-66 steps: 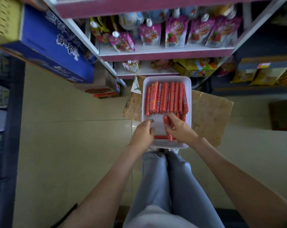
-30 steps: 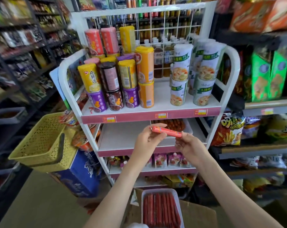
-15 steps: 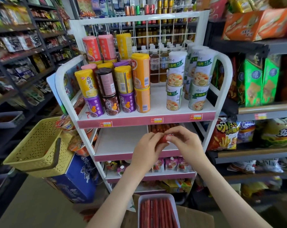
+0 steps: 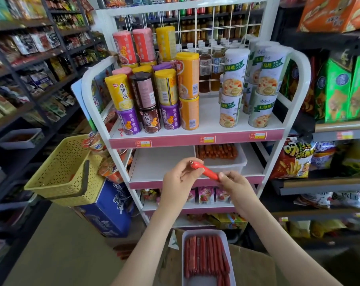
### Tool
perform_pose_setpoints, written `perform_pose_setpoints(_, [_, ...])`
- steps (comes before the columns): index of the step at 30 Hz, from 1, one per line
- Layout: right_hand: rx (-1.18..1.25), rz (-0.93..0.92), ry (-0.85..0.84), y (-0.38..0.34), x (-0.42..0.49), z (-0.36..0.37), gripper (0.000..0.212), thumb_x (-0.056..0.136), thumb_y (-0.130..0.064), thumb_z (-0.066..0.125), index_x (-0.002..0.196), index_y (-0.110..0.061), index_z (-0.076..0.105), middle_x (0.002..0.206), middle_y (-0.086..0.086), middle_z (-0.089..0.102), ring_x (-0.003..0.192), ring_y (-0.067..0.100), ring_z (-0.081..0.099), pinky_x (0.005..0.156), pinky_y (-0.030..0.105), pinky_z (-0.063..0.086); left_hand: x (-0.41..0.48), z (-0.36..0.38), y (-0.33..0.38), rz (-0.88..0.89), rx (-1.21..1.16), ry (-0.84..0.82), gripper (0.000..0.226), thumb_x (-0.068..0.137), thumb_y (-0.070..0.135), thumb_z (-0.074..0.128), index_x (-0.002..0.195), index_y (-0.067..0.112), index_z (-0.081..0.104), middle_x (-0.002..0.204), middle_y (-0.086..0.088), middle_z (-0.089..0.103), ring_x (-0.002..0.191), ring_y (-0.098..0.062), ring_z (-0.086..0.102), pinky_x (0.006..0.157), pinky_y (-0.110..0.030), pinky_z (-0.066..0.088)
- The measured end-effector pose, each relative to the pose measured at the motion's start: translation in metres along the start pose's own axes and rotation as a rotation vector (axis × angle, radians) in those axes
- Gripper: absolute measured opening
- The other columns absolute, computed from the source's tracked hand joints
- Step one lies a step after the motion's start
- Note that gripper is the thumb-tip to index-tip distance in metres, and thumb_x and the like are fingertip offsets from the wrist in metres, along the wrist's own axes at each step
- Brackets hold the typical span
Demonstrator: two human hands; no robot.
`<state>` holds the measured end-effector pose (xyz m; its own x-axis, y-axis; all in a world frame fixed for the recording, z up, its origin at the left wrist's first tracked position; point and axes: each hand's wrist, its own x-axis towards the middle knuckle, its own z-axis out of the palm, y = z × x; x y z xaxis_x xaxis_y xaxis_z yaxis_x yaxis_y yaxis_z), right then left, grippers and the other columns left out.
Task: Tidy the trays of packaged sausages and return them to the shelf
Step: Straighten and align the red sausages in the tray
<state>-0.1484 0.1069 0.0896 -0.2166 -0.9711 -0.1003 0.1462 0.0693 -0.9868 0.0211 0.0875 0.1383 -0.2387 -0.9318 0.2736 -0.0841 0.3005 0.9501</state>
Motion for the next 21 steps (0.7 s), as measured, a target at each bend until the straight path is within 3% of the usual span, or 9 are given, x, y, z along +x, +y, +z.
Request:
perform_pose_setpoints(2, [-0.327, -0.079, -0.045, 0.005, -0.005, 0.008, 0.013, 0.088, -0.014, 0.066, 0.091, -0.026, 0.065, 0.090, -0.006, 0.066, 0.088, 0.011, 0.061, 0.079, 0.026, 0.045, -0.002, 0.002, -0.009, 0.072, 0.180, -0.015, 0.016, 0.085, 0.015, 0.068, 0.101, 0.017, 0.067, 0.096, 0.005, 0.071, 0.089, -0.003, 0.067, 0.078, -0.016, 0.052])
perform_pose_setpoints(4, [-0.433, -0.186, -0.068, 0.006, -0.010, 0.018, 0.027, 0.082, -0.010, 0.070, 0.093, -0.034, 0.063, 0.095, -0.007, 0.066, 0.090, 0.006, 0.061, 0.079, 0.023, 0.049, -0.006, 0.004, -0.017, 0.130, 0.322, -0.023, 0.018, 0.085, 0.022, 0.069, 0.102, 0.017, 0.067, 0.093, 0.008, 0.069, 0.086, -0.004, 0.065, 0.076, -0.019, 0.053])
perform_pose_setpoints(6, [-0.435, -0.235, -0.085, 0.006, -0.014, 0.026, 0.032, 0.080, -0.003, 0.069, 0.089, -0.033, 0.063, 0.085, -0.006, 0.067, 0.078, 0.008, 0.063, 0.073, 0.021, 0.050, -0.010, 0.006, -0.020, 0.149, 0.349, 0.011, 0.019, 0.085, 0.024, 0.070, 0.102, 0.021, 0.064, 0.090, 0.013, 0.065, 0.085, -0.002, 0.063, 0.074, -0.015, 0.052])
perform_pose_setpoints(9, [-0.300, -0.170, -0.106, 0.010, -0.018, 0.030, 0.026, 0.085, 0.002, 0.063, 0.091, -0.023, 0.067, 0.079, -0.003, 0.071, 0.075, 0.007, 0.066, 0.072, 0.018, 0.051, -0.012, 0.004, -0.022, 0.043, 0.207, -0.019, 0.032, 0.087, 0.021, 0.067, 0.113, 0.034, 0.056, 0.099, 0.020, 0.064, 0.093, 0.004, 0.062, 0.079, -0.010, 0.048])
perform_pose_setpoints(12, [0.076, 0.051, -0.149, 0.019, -0.018, 0.025, 0.020, 0.094, -0.002, 0.052, 0.107, -0.009, 0.066, 0.092, 0.006, 0.074, 0.088, 0.019, 0.070, 0.078, 0.031, 0.056, -0.013, 0.000, -0.031, -0.089, 0.135, -0.180, 0.042, 0.090, 0.019, 0.063, 0.120, 0.046, 0.049, 0.111, 0.025, 0.062, 0.106, 0.008, 0.057, 0.088, -0.009, 0.044])
perform_pose_setpoints(15, [0.327, 0.235, -0.168, 0.030, -0.011, 0.017, 0.021, 0.096, -0.007, 0.048, 0.109, -0.003, 0.064, 0.096, 0.014, 0.070, 0.087, 0.024, 0.067, 0.077, 0.036, 0.057, -0.017, 0.000, -0.048, -0.216, 0.073, -0.277, 0.039, 0.092, 0.019, 0.061, 0.120, 0.044, 0.052, 0.122, 0.022, 0.058, 0.115, 0.007, 0.053, 0.097, -0.016, 0.043])
perform_pose_setpoints(19, [0.379, 0.401, -0.089, 0.058, -0.001, 0.004, 0.019, 0.097, -0.007, 0.047, 0.105, 0.002, 0.062, 0.093, 0.016, 0.070, 0.084, 0.024, 0.069, 0.077, 0.037, 0.058, -0.023, -0.003, -0.078, -0.386, 0.106, -0.354, 0.036, 0.092, 0.033, 0.059, 0.127, 0.038, 0.054, 0.129, 0.022, 0.055, 0.120, 0.007, 0.049, 0.102, -0.019, 0.039])
perform_pose_setpoints(21, [0.325, 0.490, -0.042, 0.085, 0.003, -0.005, 0.015, 0.097, -0.006, 0.048, 0.102, 0.001, 0.060, 0.084, 0.013, 0.070, 0.075, 0.022, 0.069, 0.070, 0.034, 0.059, -0.028, -0.005, -0.101, -0.480, 0.192, -0.369, 0.039, 0.093, 0.038, 0.056, 0.131, 0.033, 0.053, 0.132, 0.017, 0.054, 0.122, 0.001, 0.049, 0.103, -0.023, 0.039])
